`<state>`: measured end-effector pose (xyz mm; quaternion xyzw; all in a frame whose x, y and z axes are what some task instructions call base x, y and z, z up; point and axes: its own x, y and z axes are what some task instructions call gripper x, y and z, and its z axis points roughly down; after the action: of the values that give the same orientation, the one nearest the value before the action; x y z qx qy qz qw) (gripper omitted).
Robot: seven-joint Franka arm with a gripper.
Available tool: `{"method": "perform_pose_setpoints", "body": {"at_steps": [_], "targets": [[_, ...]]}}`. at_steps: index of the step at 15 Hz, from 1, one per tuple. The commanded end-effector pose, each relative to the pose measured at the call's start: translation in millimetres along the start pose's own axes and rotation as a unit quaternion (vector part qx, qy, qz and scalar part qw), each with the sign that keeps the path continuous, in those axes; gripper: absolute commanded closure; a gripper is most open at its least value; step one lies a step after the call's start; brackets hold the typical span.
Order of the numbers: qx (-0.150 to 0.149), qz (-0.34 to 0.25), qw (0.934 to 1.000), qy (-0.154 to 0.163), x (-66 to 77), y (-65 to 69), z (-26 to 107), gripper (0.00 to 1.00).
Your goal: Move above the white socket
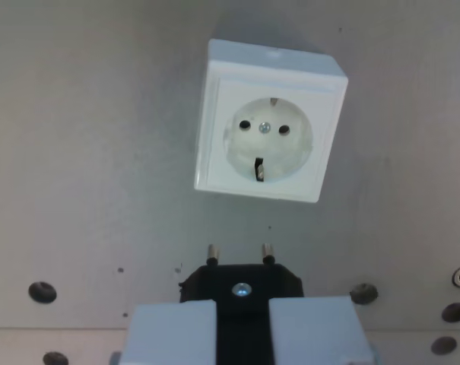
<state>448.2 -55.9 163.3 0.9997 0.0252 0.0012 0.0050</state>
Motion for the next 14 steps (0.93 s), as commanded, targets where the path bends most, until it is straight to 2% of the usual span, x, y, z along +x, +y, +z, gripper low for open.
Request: {"method": "perform_pose_setpoints", "body": {"at_steps": [1,14], "targets": [[-0.01,0.051,0.9974,0.049,0.3,3.7,13.3,1.0],[-0.007,0.064,0.9972,0.038,9.3,13.3,47.0,1.0]]}}
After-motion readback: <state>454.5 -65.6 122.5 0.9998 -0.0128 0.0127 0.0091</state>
